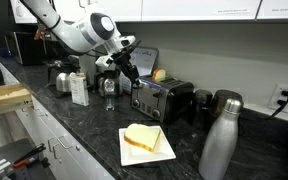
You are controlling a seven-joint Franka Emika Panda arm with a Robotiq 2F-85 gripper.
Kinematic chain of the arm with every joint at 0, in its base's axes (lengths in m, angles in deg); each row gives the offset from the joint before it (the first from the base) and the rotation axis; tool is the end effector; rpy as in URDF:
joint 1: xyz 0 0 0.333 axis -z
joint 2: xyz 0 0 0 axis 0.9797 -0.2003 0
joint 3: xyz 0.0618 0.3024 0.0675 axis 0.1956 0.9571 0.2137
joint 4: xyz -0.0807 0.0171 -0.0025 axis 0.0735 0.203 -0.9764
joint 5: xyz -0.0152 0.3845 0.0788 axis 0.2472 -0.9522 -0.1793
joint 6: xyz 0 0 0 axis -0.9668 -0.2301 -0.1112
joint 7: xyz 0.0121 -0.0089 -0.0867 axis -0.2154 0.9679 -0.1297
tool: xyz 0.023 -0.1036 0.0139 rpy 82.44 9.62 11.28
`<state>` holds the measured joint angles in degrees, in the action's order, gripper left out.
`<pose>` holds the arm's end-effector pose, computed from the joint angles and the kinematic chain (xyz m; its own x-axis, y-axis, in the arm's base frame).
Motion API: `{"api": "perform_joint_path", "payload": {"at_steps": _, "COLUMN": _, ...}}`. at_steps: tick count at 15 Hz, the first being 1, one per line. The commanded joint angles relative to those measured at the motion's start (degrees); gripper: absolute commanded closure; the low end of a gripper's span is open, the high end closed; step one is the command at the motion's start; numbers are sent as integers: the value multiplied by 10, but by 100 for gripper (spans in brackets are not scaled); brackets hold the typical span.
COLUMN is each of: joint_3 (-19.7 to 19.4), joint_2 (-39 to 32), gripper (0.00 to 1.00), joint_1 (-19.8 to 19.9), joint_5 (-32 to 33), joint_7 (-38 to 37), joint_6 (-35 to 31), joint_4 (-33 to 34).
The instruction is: Push the left lever down
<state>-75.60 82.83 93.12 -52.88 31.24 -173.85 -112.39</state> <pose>0.5098 0.0041 0.3834 0.8571 -0.1653 0.4880 -0.2764 -0.9468 0.1648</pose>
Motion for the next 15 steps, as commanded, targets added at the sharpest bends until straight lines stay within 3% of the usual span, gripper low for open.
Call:
{"api": "perform_joint_path", "payload": {"at_steps": 1, "joint_3": 3, "joint_2": -22, "gripper": 84, "joint_1": 5, "joint_5": 45, "joint_7": -22, "joint_6": -3, "joint_4": 23}}
{"api": "perform_joint_path", "payload": {"at_steps": 3, "joint_3": 2, "joint_2": -30, "gripper": 98, "joint_1": 4, "joint_5": 61, "joint_7": -26, "joint_6": -4, "joint_4": 31}}
{"api": "perform_joint_path", "payload": {"at_steps": 15, "joint_3": 3, "joint_2": -46, "gripper": 100, "joint_1": -8, "joint_5": 83, "joint_7": -28, "joint_6": -2, "joint_4": 57}}
